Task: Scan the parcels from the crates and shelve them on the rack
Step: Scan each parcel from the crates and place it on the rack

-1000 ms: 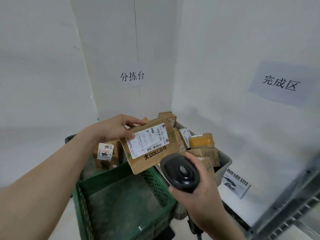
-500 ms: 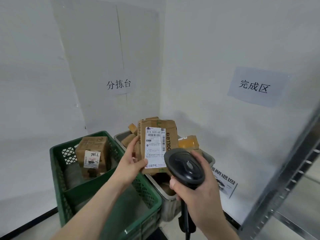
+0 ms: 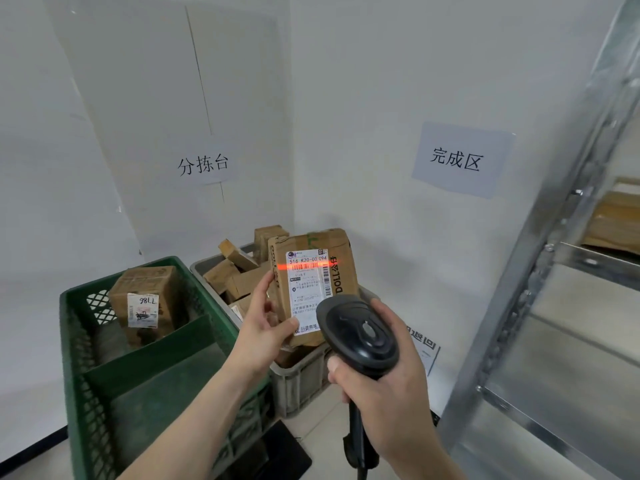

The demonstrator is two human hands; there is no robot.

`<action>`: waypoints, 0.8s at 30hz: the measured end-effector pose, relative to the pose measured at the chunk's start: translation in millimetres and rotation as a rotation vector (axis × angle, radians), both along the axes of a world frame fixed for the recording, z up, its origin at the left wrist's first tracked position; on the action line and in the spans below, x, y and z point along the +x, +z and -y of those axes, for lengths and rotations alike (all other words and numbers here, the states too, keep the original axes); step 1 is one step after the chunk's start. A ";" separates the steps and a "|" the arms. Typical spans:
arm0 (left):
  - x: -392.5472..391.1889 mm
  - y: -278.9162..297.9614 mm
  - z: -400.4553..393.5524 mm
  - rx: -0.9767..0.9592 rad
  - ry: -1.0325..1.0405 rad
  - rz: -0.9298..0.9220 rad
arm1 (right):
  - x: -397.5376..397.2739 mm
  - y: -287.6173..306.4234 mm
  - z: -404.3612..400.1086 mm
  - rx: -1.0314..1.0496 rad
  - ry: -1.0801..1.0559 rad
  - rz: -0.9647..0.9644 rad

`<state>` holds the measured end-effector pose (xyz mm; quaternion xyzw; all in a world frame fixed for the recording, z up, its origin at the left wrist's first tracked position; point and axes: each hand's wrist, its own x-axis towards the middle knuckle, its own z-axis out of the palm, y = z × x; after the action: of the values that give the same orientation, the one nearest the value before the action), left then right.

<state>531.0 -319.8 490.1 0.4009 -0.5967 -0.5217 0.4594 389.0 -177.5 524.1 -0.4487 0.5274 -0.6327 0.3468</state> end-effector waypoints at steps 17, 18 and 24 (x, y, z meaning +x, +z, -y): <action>-59.1 9.4 -49.9 0.106 -0.202 -0.114 | -88.9 -2.8 -70.5 -0.037 -0.316 -0.042; -63.4 12.0 -49.5 0.131 -0.236 -0.137 | -94.5 -1.1 -75.4 -0.042 -0.354 -0.049; -100.9 24.5 -52.5 0.256 -0.479 -0.253 | -113.0 6.1 -110.4 -0.045 -0.566 -0.066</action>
<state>430.1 -267.3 514.6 0.2349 -0.5417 -0.7321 0.3397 276.0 -67.1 530.2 -0.3115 0.6287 -0.7008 0.1290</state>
